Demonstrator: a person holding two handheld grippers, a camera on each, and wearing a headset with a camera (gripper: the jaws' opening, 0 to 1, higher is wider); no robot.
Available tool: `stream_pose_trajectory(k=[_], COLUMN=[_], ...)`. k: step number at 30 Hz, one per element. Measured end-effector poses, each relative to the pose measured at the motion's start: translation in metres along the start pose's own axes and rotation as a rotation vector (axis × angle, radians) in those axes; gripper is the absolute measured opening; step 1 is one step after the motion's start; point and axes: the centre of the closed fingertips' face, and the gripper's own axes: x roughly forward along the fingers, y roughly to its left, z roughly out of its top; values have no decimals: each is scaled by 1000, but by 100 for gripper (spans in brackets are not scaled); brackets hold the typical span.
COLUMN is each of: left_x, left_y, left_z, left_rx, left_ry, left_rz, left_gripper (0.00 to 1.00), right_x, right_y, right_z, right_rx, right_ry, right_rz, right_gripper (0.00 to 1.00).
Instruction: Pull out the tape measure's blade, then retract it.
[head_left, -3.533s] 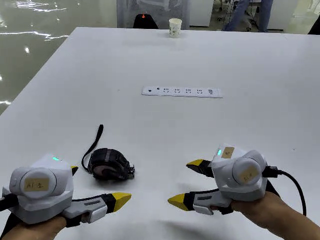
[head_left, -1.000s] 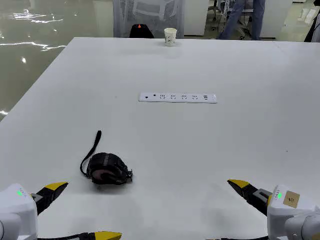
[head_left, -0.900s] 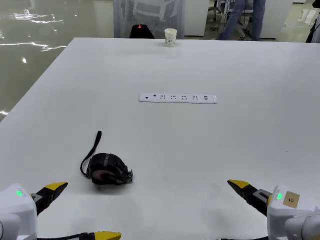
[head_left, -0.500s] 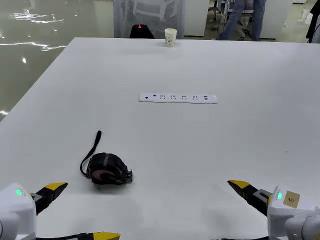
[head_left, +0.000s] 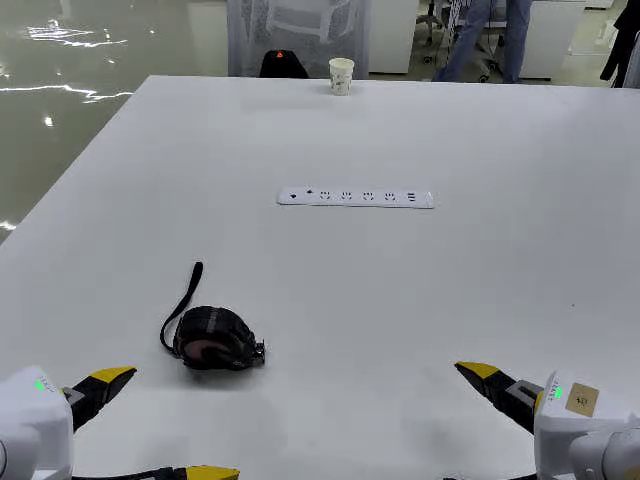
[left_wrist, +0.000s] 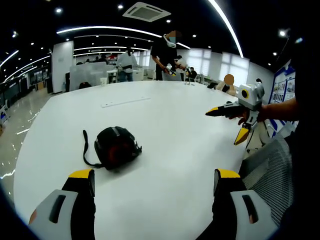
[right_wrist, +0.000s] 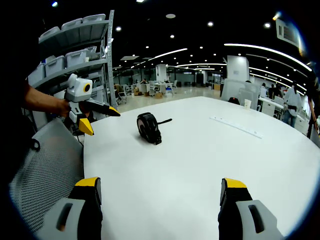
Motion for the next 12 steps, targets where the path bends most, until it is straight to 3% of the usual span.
stream_pose_trajectory(k=[12], left_x=[-1], left_y=[1], left_z=[2], left_rx=[7], left_ry=[-5], left_rz=[3], left_gripper=[99], right_x=[0], right_y=[0], right_z=[0], right_rx=[0], right_ry=[1], right_rz=[0], right_gripper=[99])
